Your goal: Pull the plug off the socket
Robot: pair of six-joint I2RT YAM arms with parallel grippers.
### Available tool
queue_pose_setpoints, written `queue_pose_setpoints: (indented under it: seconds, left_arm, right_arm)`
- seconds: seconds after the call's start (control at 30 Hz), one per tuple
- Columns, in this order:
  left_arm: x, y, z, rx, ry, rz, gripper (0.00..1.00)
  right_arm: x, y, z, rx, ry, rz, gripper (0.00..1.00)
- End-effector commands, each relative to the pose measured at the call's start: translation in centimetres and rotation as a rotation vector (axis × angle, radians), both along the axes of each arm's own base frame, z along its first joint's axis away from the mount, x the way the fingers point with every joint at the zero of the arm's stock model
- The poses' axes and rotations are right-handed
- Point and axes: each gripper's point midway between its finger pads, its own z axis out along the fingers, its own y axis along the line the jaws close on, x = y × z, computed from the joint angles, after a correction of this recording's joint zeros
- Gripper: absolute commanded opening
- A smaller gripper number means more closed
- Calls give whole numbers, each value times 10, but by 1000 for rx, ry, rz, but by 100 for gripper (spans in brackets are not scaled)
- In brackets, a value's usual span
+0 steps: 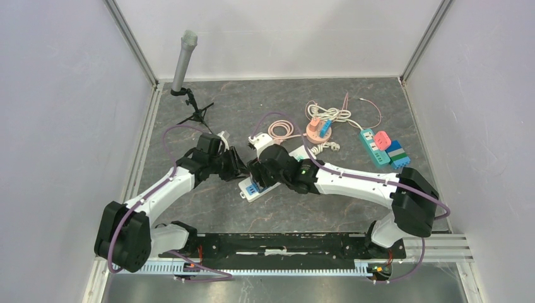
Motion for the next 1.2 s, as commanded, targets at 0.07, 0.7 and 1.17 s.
queue_pose_setpoints:
  seconds: [0.07,0.7,1.17]
  left_arm:
    - [-46,39,-53,225,194,-11,39]
    - [-47,27,-49,190,181,-52,39]
    - [-45,22,-49,200,199,-86,39]
  right_arm:
    - [14,16,42,17,-239,52,0]
    - [1,5,36,141,-278,106,0]
    - [-7,17,66,232,-313,225,0]
